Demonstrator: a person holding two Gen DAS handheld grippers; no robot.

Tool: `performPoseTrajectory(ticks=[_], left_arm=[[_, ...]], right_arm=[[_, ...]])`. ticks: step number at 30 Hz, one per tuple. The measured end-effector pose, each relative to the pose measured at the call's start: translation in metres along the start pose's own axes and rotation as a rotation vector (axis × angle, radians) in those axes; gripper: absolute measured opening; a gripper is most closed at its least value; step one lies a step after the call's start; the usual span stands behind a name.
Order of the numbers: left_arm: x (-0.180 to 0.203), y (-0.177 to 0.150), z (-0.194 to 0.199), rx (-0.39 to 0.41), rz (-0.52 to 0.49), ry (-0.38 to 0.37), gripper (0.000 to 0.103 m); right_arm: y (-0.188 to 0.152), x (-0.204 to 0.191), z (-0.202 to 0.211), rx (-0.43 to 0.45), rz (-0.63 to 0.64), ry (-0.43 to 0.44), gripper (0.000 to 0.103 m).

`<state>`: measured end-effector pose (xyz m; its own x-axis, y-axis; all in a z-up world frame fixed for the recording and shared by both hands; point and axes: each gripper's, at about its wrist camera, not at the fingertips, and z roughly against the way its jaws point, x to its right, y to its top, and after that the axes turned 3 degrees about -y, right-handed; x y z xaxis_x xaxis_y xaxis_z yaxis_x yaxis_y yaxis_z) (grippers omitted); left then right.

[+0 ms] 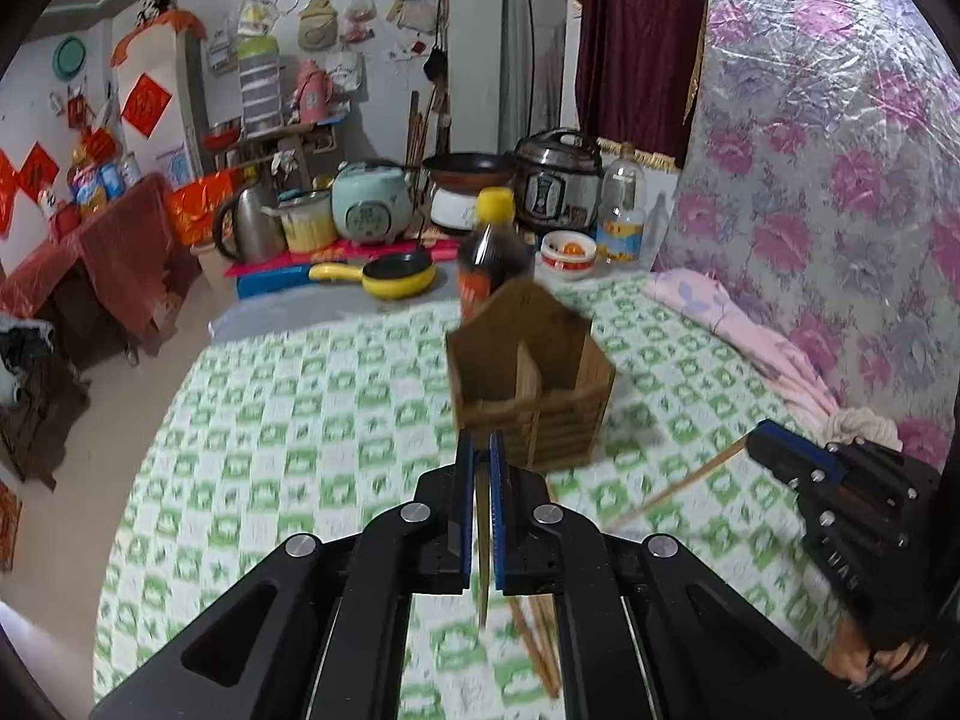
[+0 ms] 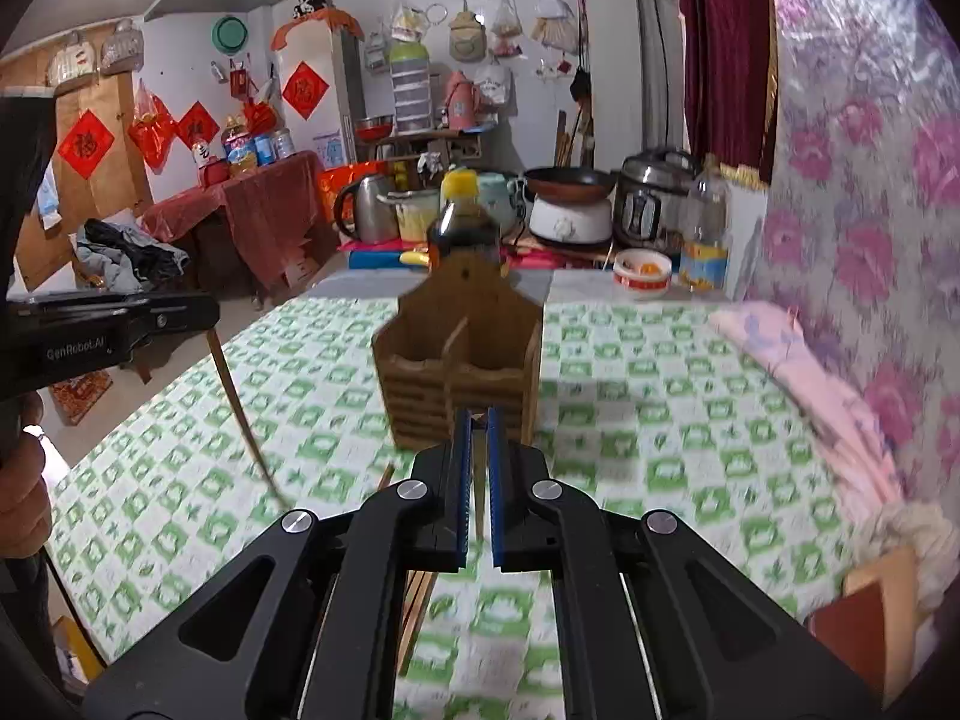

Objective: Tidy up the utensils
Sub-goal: 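Lift the chopsticks with both tools and lower them into the wooden holder, then open both tools to release the chopsticks inside the holder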

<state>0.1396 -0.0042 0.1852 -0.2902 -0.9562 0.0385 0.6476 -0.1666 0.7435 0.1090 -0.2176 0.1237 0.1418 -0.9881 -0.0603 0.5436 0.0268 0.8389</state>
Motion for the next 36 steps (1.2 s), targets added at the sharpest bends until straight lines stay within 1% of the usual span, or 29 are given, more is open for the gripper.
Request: performPoseTrajectory(ticks=[4, 6, 9, 12, 14, 15, 17, 18, 20, 21, 22, 23, 24, 25, 26, 27, 28, 29, 30, 33, 34, 36], left_arm=[[0.009, 0.037, -0.002, 0.025, -0.016, -0.009, 0.005], [0.011, 0.055, -0.001, 0.054, -0.014, -0.006, 0.005], [0.014, 0.085, 0.000, 0.120, 0.000, -0.008, 0.005], [0.014, 0.107, -0.001, 0.174, 0.022, -0.015, 0.005], [0.014, 0.119, -0.008, 0.218, 0.033, -0.015, 0.005], [0.014, 0.122, -0.015, 0.226, 0.036, -0.009, 0.005], [0.011, 0.122, -0.033, 0.213, 0.044, 0.002, 0.005], [0.008, 0.119, -0.044, 0.196, 0.052, 0.004, 0.006], [-0.001, 0.108, -0.073, 0.144, 0.077, 0.003, 0.006], [-0.007, 0.102, -0.084, 0.123, 0.093, 0.001, 0.006], [-0.015, 0.093, -0.097, 0.084, 0.114, -0.009, 0.006], [-0.020, 0.086, -0.105, 0.052, 0.126, -0.020, 0.014], [-0.025, 0.080, -0.113, 0.020, 0.137, -0.029, 0.023], [-0.031, 0.073, -0.118, -0.005, 0.155, -0.032, 0.051], [-0.036, 0.068, -0.117, 0.004, 0.166, -0.025, 0.069], [-0.042, 0.061, -0.111, 0.038, 0.175, 0.000, 0.078], [-0.044, 0.056, -0.107, 0.057, 0.172, 0.022, 0.081], [-0.046, 0.051, -0.103, 0.073, 0.167, 0.048, 0.086], [-0.047, 0.047, -0.100, 0.087, 0.161, 0.070, 0.089], [-0.046, 0.033, -0.088, 0.113, 0.136, 0.132, 0.093], [-0.044, 0.026, -0.086, 0.112, 0.121, 0.152, 0.093], [-0.042, 0.014, -0.083, 0.105, 0.102, 0.176, 0.093]], right_arm=[[0.029, -0.001, -0.007, 0.028, 0.008, -0.010, 0.006], [0.044, -0.001, -0.011, 0.043, 0.004, -0.010, 0.006], [0.073, 0.001, -0.017, 0.082, -0.024, -0.007, 0.006], [0.105, 0.005, -0.018, 0.141, -0.065, -0.002, 0.006], [0.125, 0.007, -0.020, 0.198, -0.082, -0.031, 0.006], [0.131, 0.007, -0.022, 0.214, -0.085, -0.042, 0.006], [0.139, 0.008, -0.033, 0.228, -0.091, -0.059, 0.006], [0.137, 0.010, -0.045, 0.210, -0.100, -0.061, 0.006], [0.129, 0.012, -0.068, 0.164, -0.118, -0.051, 0.006], [0.120, 0.014, -0.085, 0.121, -0.124, -0.049, 0.006], [0.113, 0.016, -0.097, 0.089, -0.127, -0.047, 0.006], [0.106, 0.018, -0.108, 0.053, -0.128, -0.036, 0.007], [0.098, 0.020, -0.118, 0.015, -0.130, -0.017, 0.011], [0.093, 0.023, -0.121, 0.003, -0.137, -0.013, 0.012], [0.086, 0.025, -0.122, -0.002, -0.143, -0.016, 0.015], [0.081, 0.027, -0.119, 0.006, -0.142, -0.024, 0.022], [0.077, 0.027, -0.115, 0.014, -0.139, -0.032, 0.029], [0.073, 0.027, -0.110, 0.023, -0.139, -0.042, 0.048], [0.067, 0.029, -0.104, 0.039, -0.141, -0.057, 0.059], [0.050, 0.029, -0.091, 0.063, -0.136, -0.085, 0.072], [0.044, 0.030, -0.087, 0.064, -0.135, -0.093, 0.074], [0.032, 0.031, -0.079, 0.062, -0.141, -0.098, 0.082]])
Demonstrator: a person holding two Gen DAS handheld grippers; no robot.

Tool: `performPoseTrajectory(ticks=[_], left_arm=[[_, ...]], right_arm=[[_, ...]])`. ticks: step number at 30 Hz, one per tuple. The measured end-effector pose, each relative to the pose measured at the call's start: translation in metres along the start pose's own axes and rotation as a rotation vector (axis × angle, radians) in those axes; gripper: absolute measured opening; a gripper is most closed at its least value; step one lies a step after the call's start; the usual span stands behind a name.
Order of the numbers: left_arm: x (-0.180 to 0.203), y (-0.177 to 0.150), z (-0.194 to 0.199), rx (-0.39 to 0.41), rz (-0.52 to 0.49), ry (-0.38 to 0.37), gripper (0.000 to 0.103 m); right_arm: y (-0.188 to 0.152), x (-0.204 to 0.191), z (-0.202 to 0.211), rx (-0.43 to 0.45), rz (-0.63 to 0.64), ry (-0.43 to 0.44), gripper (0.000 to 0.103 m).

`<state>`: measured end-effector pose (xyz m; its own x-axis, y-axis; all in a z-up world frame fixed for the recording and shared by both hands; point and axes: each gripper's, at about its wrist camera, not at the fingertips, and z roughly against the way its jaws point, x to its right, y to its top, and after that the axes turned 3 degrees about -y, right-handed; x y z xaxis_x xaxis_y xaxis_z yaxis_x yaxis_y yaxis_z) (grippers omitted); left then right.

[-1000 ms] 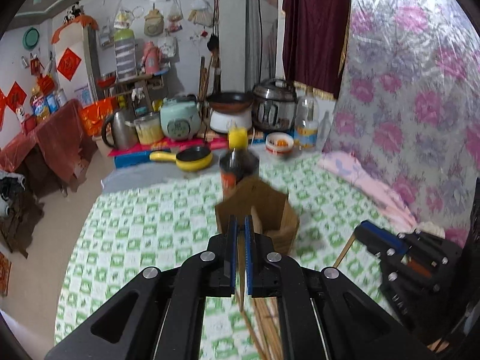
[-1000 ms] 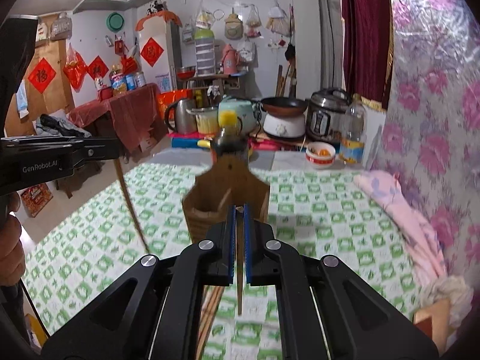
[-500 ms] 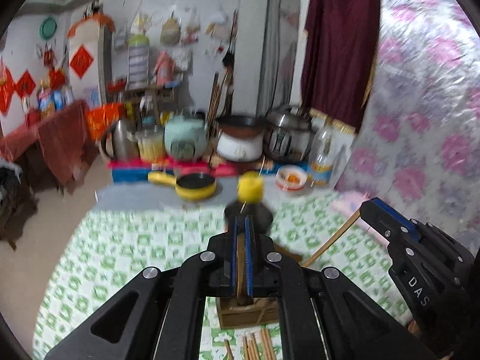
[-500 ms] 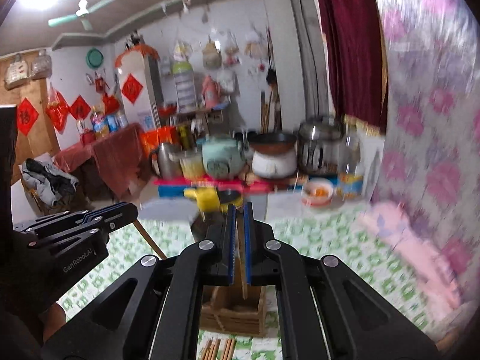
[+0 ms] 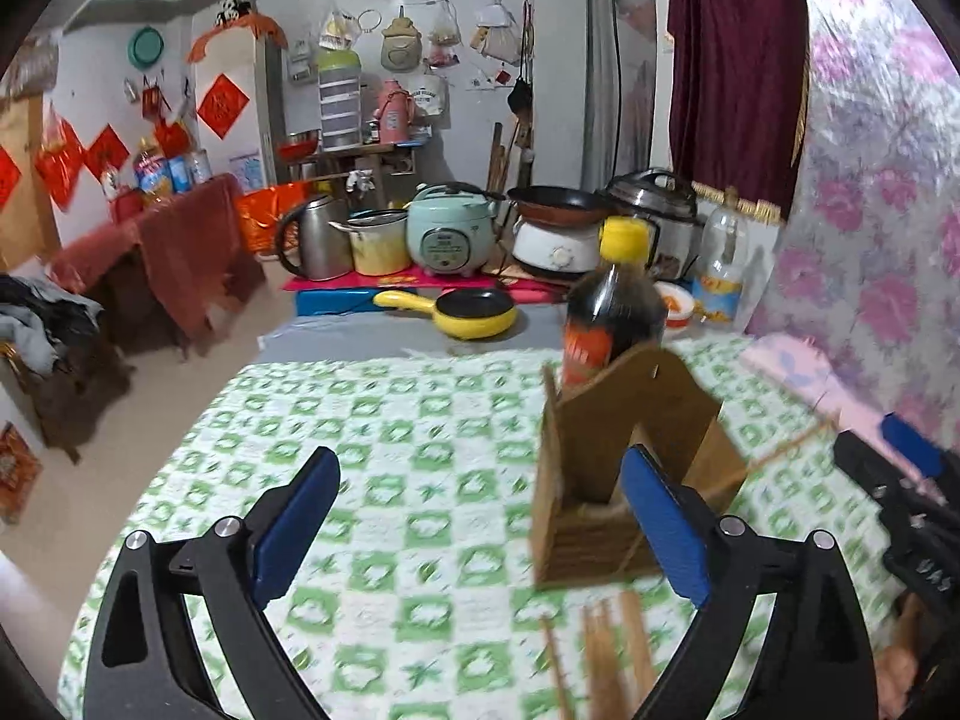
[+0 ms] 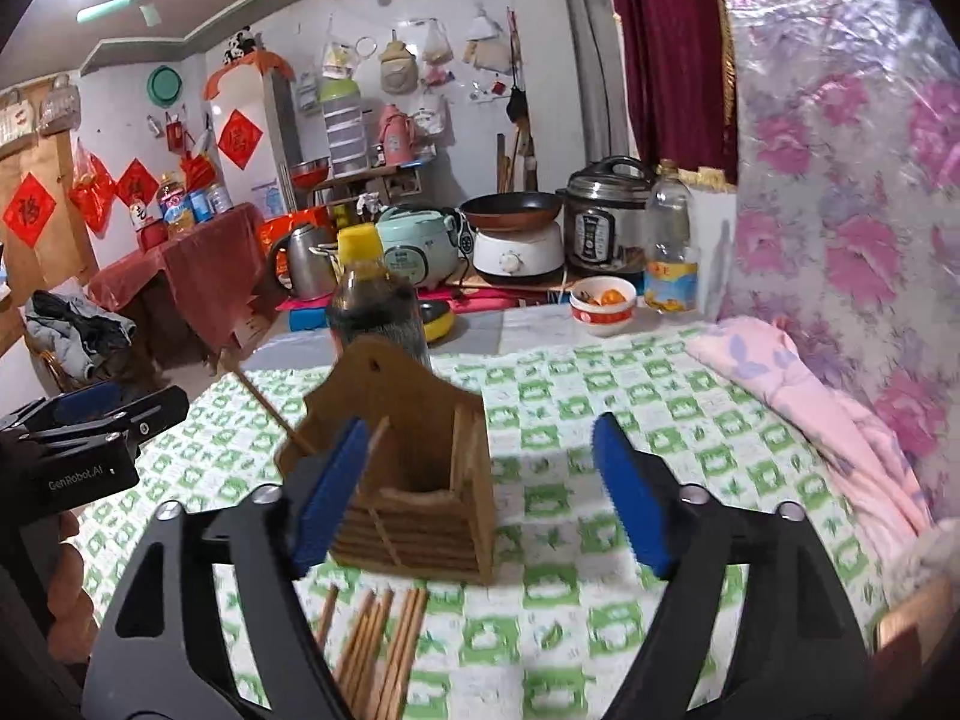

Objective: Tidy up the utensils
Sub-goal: 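Open both tools to release the chopsticks inside the holder, then move both open tools back over the chopstick pile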

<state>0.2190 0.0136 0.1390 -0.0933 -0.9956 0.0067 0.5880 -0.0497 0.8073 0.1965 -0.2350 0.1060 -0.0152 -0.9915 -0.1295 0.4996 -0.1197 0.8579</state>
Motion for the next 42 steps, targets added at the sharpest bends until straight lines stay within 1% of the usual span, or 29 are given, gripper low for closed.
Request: performPoseTrajectory(ticks=[4, 8, 11, 14, 15, 17, 19, 20, 22, 25, 29, 32, 36, 42], left_arm=[[-0.003, -0.038, 0.011, -0.021, -0.013, 0.017, 0.094], [-0.007, -0.083, 0.018, -0.078, 0.012, -0.014, 0.094], [-0.006, -0.118, 0.017, -0.148, -0.007, -0.023, 0.094], [-0.005, -0.151, 0.013, -0.214, -0.050, 0.008, 0.094], [-0.005, -0.162, 0.012, -0.245, -0.056, 0.006, 0.094], [-0.007, -0.178, 0.010, -0.298, -0.057, -0.015, 0.094], [-0.008, -0.191, 0.006, -0.358, -0.046, -0.055, 0.094], [-0.007, -0.195, 0.005, -0.373, -0.043, -0.065, 0.094], [-0.006, -0.200, 0.003, -0.400, -0.044, -0.097, 0.094], [-0.004, -0.202, 0.003, -0.411, -0.052, -0.119, 0.094], [-0.004, -0.201, 0.000, -0.434, -0.034, -0.170, 0.094], [-0.002, -0.200, -0.006, -0.463, -0.021, -0.206, 0.094], [0.000, -0.196, -0.020, -0.495, -0.006, -0.200, 0.094], [0.008, -0.191, -0.031, -0.505, -0.021, -0.195, 0.094]], right_arm=[[-0.033, 0.008, 0.018, -0.018, -0.033, 0.022, 0.090], [-0.074, 0.010, 0.033, -0.056, -0.038, 0.046, 0.095], [-0.103, 0.009, 0.037, -0.092, -0.031, 0.070, 0.096], [-0.130, 0.008, 0.034, -0.165, 0.000, 0.078, 0.096], [-0.138, 0.007, 0.033, -0.193, 0.019, 0.077, 0.096], [-0.147, 0.005, 0.032, -0.221, 0.052, 0.075, 0.096], [-0.155, 0.001, 0.030, -0.247, 0.091, 0.054, 0.096], [-0.157, -0.002, 0.027, -0.262, 0.106, 0.041, 0.096], [-0.161, -0.005, 0.020, -0.293, 0.130, 0.013, 0.096], [-0.164, -0.003, 0.011, -0.345, 0.126, -0.009, 0.096], [-0.166, 0.013, 0.000, -0.402, 0.045, -0.011, 0.096], [-0.166, 0.022, -0.004, -0.427, -0.010, 0.002, 0.096], [-0.169, 0.026, -0.007, -0.448, -0.032, 0.004, 0.096], [-0.169, 0.023, -0.008, -0.455, -0.015, -0.001, 0.096]])
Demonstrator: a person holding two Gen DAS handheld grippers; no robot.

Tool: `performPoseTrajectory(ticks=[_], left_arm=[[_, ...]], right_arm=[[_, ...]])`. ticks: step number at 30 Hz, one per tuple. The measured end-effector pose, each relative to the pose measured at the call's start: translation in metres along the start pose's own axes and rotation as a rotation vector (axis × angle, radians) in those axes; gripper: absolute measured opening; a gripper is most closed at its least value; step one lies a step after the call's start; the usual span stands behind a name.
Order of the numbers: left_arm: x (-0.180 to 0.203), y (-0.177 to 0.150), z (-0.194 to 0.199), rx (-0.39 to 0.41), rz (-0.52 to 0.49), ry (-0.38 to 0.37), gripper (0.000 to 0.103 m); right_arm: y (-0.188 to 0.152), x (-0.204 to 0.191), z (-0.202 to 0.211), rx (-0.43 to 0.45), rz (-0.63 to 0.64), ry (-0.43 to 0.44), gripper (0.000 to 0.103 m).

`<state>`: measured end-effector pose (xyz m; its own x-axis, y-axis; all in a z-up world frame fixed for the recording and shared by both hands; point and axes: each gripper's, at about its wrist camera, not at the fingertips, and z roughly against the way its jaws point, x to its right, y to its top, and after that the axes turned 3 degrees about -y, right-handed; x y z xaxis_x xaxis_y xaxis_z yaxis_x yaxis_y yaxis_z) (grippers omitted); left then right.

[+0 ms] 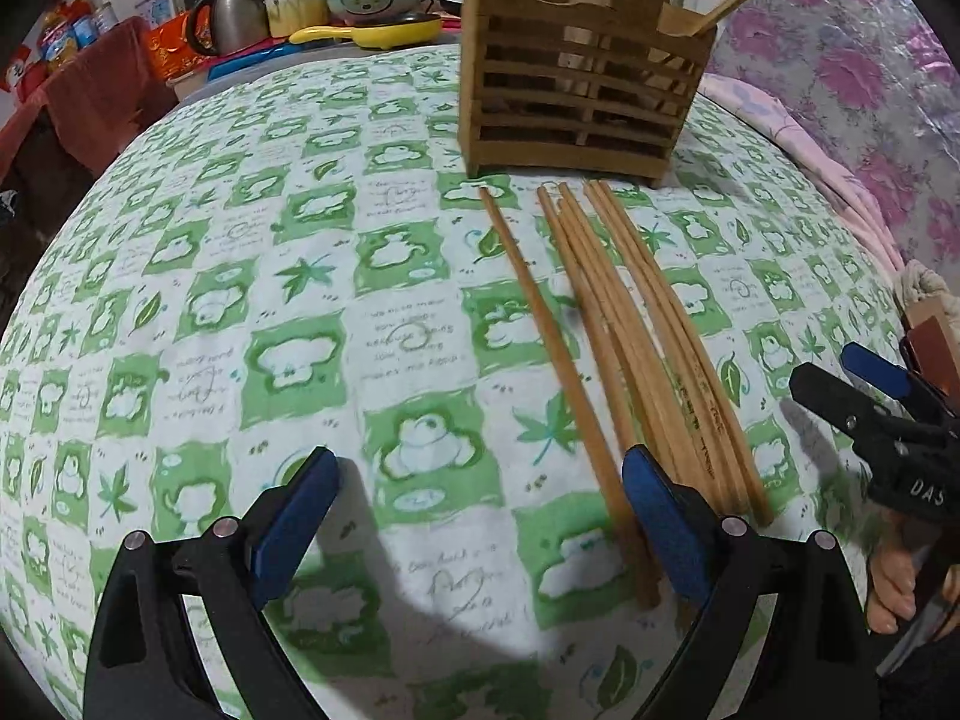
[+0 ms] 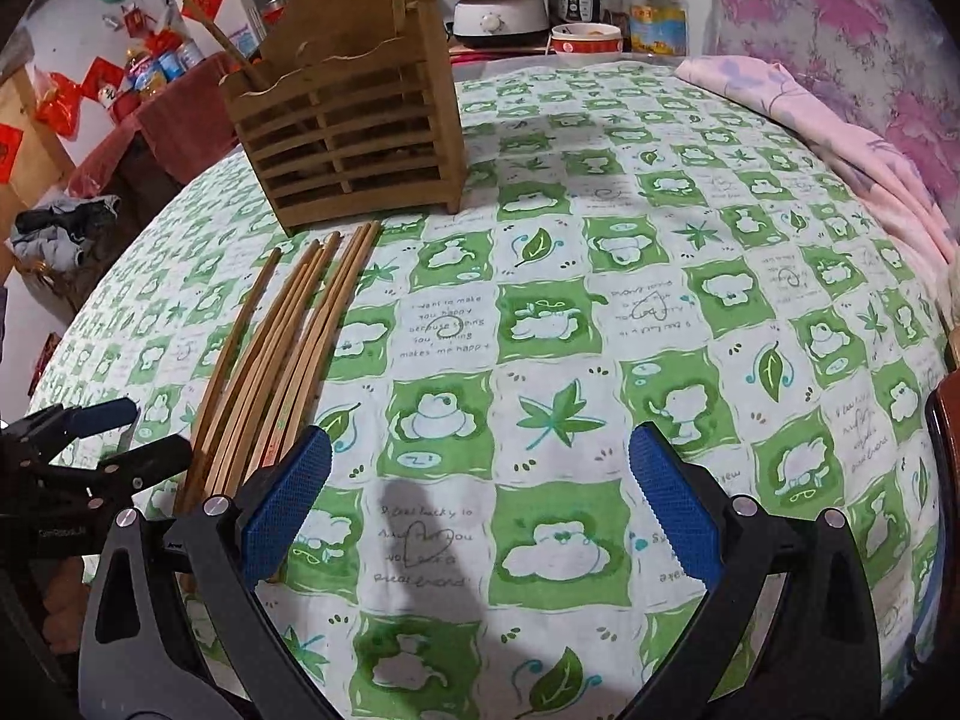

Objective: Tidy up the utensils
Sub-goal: 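Move both open tools back over the chopstick pile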

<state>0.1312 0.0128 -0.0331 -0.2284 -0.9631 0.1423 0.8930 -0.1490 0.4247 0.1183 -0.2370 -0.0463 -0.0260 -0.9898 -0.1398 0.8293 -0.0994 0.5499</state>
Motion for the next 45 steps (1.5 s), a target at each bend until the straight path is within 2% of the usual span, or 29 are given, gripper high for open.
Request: performPoseTrajectory(ticks=[5, 10, 13, 20, 23, 27, 30, 34, 37, 39, 40, 41, 42, 43, 45], left_arm=[[0.001, 0.013, -0.010, -0.014, 0.006, 0.026, 0.097], [-0.038, 0.017, -0.006, 0.009, 0.151, 0.124, 0.098], [-0.052, 0.011, -0.004, 0.009, 0.172, 0.202, 0.097], [-0.052, 0.003, 0.001, 0.020, 0.154, 0.197, 0.097], [-0.053, 0.002, 0.001, 0.026, 0.150, 0.202, 0.098], [-0.052, 0.002, 0.001, 0.027, 0.150, 0.204, 0.098], [-0.052, 0.001, 0.001, 0.029, 0.150, 0.205, 0.098], [-0.052, 0.002, 0.002, 0.031, 0.150, 0.206, 0.098], [-0.051, 0.002, 0.002, 0.031, 0.150, 0.207, 0.098], [-0.051, 0.001, 0.002, 0.032, 0.150, 0.207, 0.098], [-0.051, 0.002, 0.002, 0.032, 0.150, 0.208, 0.098], [-0.051, 0.001, 0.002, 0.032, 0.150, 0.208, 0.098], [-0.051, 0.001, 0.002, 0.032, 0.150, 0.208, 0.098], [-0.051, 0.001, 0.002, 0.032, 0.150, 0.208, 0.098], [-0.051, 0.001, 0.002, 0.032, 0.150, 0.208, 0.098]], right_arm=[[0.001, 0.003, -0.001, -0.003, -0.017, 0.003, 0.096], [0.002, 0.007, 0.000, -0.004, -0.034, 0.017, 0.096], [0.001, 0.004, 0.000, 0.000, -0.021, 0.019, 0.096], [-0.002, -0.006, 0.003, 0.008, 0.034, 0.072, 0.096], [-0.008, -0.019, 0.003, -0.018, 0.106, 0.124, 0.096], [-0.018, -0.043, 0.006, -0.023, 0.243, 0.122, 0.096], [-0.024, -0.052, 0.004, -0.050, 0.310, 0.087, 0.096], [-0.027, -0.040, 0.004, -0.075, 0.287, 0.101, 0.096], [-0.028, -0.029, 0.006, -0.060, 0.289, 0.000, 0.094], [-0.020, -0.011, 0.011, -0.006, 0.207, -0.116, 0.091], [-0.016, 0.005, 0.016, 0.025, 0.137, -0.115, 0.090], [-0.014, 0.023, 0.021, 0.048, 0.056, -0.028, 0.088], [-0.014, 0.030, 0.022, 0.053, 0.026, 0.015, 0.088], [-0.015, 0.033, 0.023, 0.049, 0.015, 0.054, 0.088], [-0.016, 0.023, 0.023, 0.046, 0.065, 0.076, 0.087]])
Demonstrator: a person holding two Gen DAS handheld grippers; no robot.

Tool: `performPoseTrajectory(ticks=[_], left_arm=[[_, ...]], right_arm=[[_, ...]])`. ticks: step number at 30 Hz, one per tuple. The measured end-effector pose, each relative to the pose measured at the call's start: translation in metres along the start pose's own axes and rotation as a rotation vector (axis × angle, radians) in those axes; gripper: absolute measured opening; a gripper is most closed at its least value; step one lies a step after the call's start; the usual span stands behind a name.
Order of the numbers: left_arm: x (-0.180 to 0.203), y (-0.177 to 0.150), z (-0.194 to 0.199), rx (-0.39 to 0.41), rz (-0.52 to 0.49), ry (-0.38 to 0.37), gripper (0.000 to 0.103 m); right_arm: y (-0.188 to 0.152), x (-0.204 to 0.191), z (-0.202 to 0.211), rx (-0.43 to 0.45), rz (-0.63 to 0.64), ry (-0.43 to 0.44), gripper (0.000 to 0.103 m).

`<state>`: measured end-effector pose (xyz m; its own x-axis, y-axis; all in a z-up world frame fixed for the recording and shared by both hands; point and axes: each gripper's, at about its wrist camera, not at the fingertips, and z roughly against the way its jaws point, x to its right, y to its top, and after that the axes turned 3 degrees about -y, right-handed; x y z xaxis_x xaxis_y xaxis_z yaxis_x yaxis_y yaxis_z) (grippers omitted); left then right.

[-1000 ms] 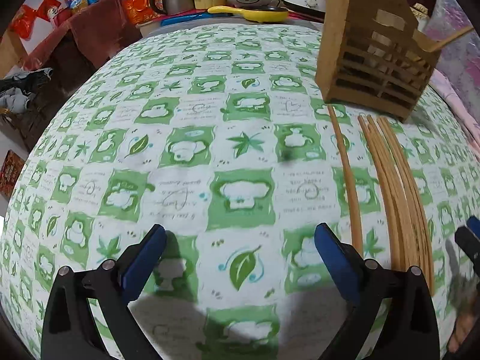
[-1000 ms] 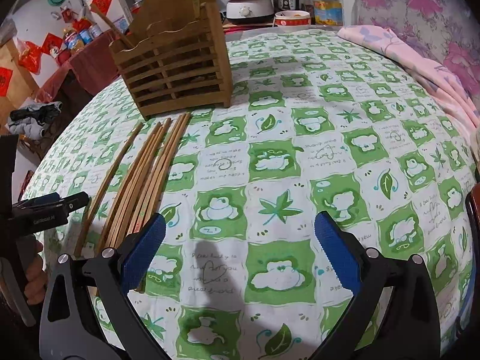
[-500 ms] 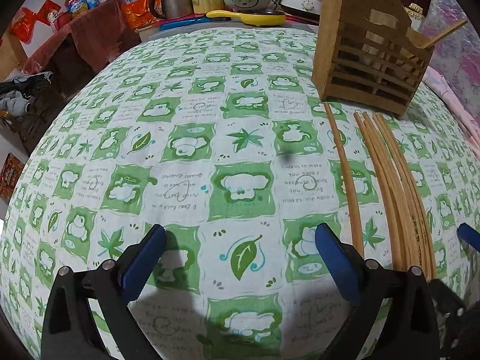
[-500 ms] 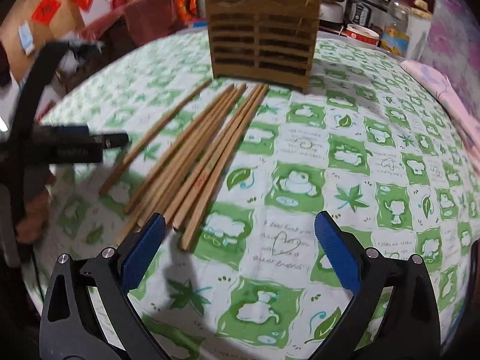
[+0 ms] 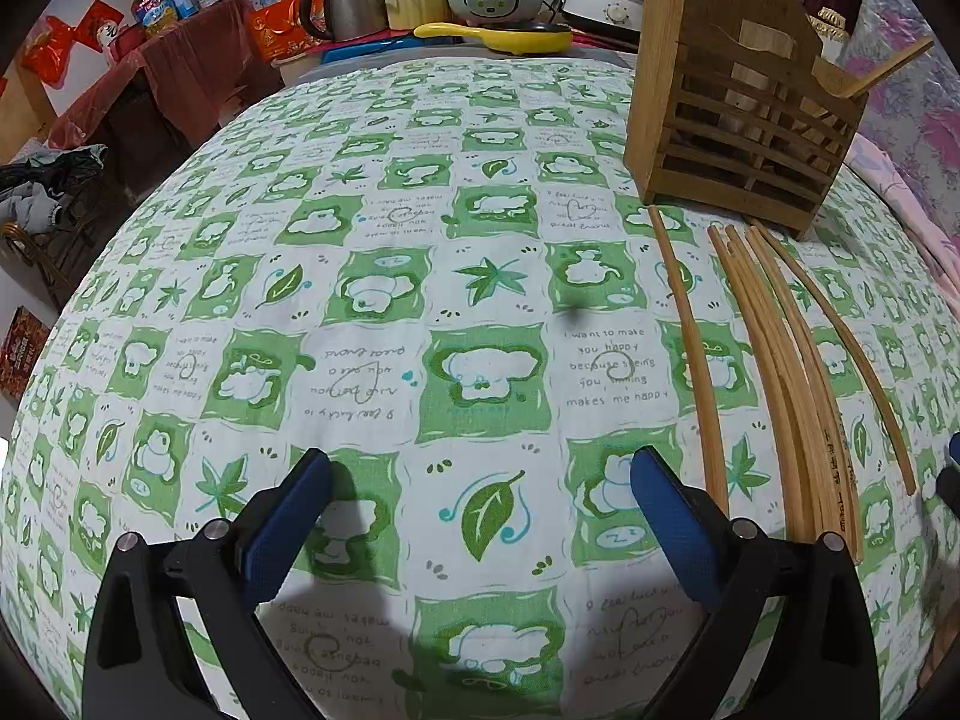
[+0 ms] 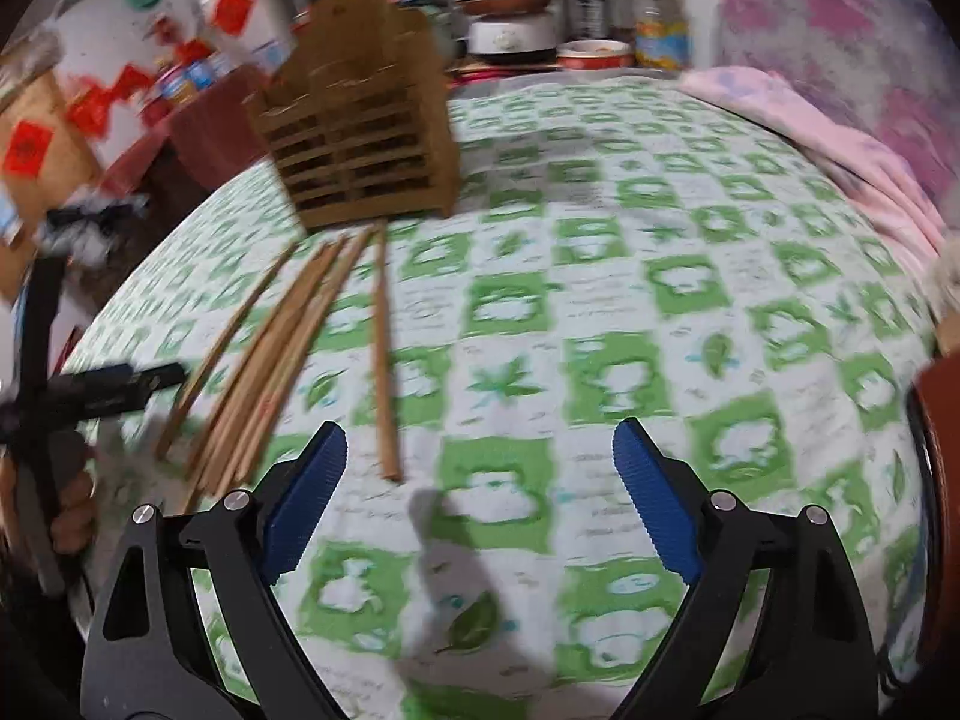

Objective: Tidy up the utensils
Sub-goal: 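Close the right tool on a single chopstick while the left tool grasps another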

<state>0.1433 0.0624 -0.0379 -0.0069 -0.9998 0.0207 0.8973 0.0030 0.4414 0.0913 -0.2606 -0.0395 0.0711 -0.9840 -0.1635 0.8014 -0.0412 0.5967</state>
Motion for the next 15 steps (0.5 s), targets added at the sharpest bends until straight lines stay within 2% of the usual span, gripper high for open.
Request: performPoseTrajectory(ticks=[3, 5, 9, 10, 13, 15], left_arm=[[0.000, 0.000, 0.000, 0.000, 0.000, 0.000, 0.098], [0.000, 0.000, 0.000, 0.000, 0.000, 0.000, 0.098], [0.000, 0.000, 0.000, 0.000, 0.000, 0.000, 0.098], [0.000, 0.000, 0.000, 0.000, 0.000, 0.000, 0.098], [0.000, 0.000, 0.000, -0.003, -0.001, -0.001, 0.098], [0.000, -0.001, 0.001, -0.008, -0.002, -0.004, 0.098]], right_arm=[[-0.002, -0.026, 0.001, 0.008, 0.127, 0.017, 0.084], [-0.003, -0.029, 0.001, 0.002, 0.144, 0.023, 0.080], [0.001, -0.026, -0.008, -0.036, 0.114, 0.038, 0.058], [0.001, -0.026, -0.009, -0.046, 0.115, 0.044, 0.056], [-0.001, -0.033, -0.014, -0.068, 0.148, 0.048, 0.046], [-0.002, -0.036, -0.018, -0.090, 0.168, 0.033, 0.034]])
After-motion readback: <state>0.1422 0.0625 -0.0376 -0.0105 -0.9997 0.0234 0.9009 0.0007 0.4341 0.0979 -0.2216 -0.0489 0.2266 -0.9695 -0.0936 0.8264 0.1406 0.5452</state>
